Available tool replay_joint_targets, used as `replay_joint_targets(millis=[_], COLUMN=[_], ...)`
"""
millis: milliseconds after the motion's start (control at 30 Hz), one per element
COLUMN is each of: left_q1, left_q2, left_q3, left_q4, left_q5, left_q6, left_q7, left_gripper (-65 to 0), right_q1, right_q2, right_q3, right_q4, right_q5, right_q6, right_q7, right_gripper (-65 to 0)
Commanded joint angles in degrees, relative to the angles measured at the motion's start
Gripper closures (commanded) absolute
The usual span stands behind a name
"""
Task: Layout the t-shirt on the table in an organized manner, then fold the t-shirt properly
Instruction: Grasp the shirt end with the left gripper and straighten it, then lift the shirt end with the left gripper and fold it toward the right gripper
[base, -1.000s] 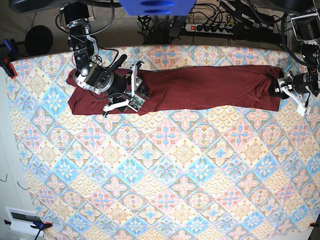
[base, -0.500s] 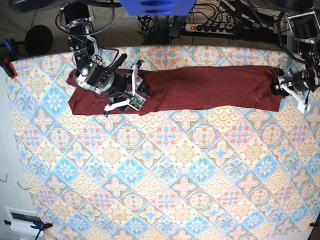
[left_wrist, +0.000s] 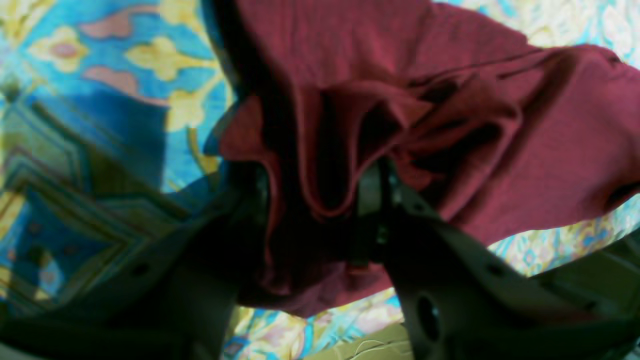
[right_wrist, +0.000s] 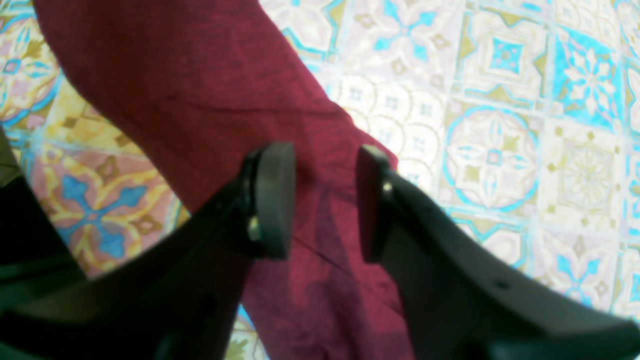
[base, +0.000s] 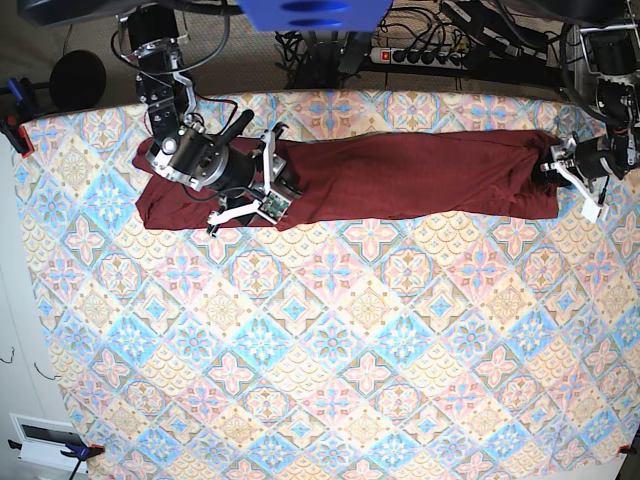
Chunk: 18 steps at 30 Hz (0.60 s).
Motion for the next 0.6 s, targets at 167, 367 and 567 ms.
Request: replay_joint_targets(millis=[167, 367, 567], left_q1=[0.1, 0.1, 0.1], left_q2=[0.0, 0.0, -3.0], left_q3=[-0.7, -7.9, -12.3], left_q4=[3.3, 3.3, 3.2], left_q5=[-0.4, 0.0, 1.6], left_q6=[-1.5, -1.4, -1.4], left_q7=[2.2, 2.2, 2.2], left_gripper=[-2.1, 0.0, 0.0], right_q1=[1.3, 1.3, 1.4], right_q2=[0.1, 0.1, 0.1], right_q3=[0.2, 0.3, 0.3], right_q4=[1.1, 1.1, 1.1], right_q5=[0.8, 0.8, 0.8], right_q6=[-0.2, -0.2, -0.2], right_q7=[1.1, 1.1, 1.1], right_gripper=[-20.0, -20.0, -20.0])
